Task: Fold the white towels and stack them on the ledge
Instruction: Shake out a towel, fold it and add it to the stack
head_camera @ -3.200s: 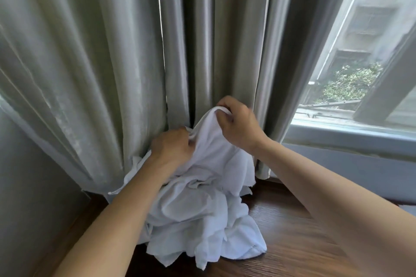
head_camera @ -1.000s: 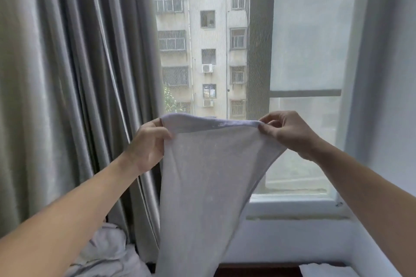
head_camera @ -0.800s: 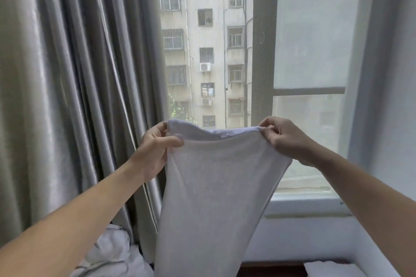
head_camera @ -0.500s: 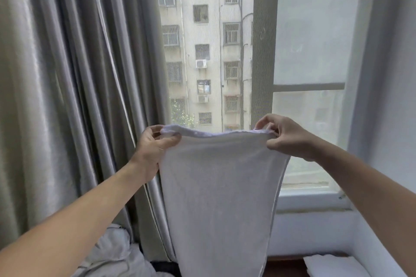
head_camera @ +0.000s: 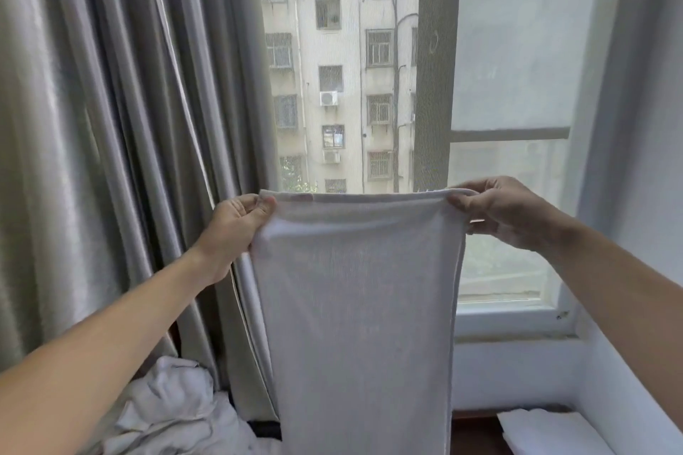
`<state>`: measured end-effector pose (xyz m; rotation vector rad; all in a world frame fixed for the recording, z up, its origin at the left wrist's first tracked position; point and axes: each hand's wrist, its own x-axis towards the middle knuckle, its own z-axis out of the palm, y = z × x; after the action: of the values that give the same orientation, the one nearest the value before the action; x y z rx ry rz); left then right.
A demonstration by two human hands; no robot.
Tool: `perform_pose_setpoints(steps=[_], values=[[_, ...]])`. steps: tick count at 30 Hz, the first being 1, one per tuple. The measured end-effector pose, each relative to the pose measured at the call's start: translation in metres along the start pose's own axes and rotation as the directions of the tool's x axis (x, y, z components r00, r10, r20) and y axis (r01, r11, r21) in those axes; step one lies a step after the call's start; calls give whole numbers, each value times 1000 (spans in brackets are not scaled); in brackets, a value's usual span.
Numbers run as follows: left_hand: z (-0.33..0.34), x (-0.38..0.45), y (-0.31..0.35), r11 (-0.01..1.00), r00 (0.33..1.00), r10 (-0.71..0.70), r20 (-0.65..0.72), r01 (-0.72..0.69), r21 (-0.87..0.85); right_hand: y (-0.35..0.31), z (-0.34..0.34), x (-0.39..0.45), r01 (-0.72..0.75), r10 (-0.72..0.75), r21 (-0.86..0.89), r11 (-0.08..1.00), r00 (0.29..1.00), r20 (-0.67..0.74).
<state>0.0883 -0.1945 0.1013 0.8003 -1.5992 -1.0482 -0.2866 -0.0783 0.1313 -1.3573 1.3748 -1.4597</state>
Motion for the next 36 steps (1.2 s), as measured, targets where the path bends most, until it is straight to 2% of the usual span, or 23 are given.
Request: perform_pose_setpoints(steps=[3, 7, 9, 15, 20, 25, 29, 36], values=[[1, 1, 0, 998, 999, 29, 20, -30, 60, 2, -4, 4, -51, 53, 47, 998, 998, -42], [0, 6, -4, 991, 998, 25, 56, -32, 128, 13, -8, 11, -49, 32, -75, 996, 977, -211], [2, 14, -4, 985, 998, -22, 55, 12, 172, 18, -9, 15, -52, 21, -113, 992, 966, -259], [23, 45, 3, 944, 985, -158, -64, 169, 284, 25, -9, 41, -53, 38, -43, 998, 953, -302], [33, 66, 20, 938, 964, -234, -123, 257, 233, 10, -14, 56, -4, -45, -158, 987, 950, -309], [51, 60, 44, 974, 964, -200, -173, 215, 72, -4, -18, 61, 107, -133, -89, 990, 913, -385], [57, 26, 45, 985, 963, -146, -226, 162, 55, -1, -22, 36, 183, -194, -65, 981, 911, -365], [44, -72, -1, 961, 966, -237, -102, 249, 120, 54, -29, -45, 122, -151, -142, 982, 966, -212]])
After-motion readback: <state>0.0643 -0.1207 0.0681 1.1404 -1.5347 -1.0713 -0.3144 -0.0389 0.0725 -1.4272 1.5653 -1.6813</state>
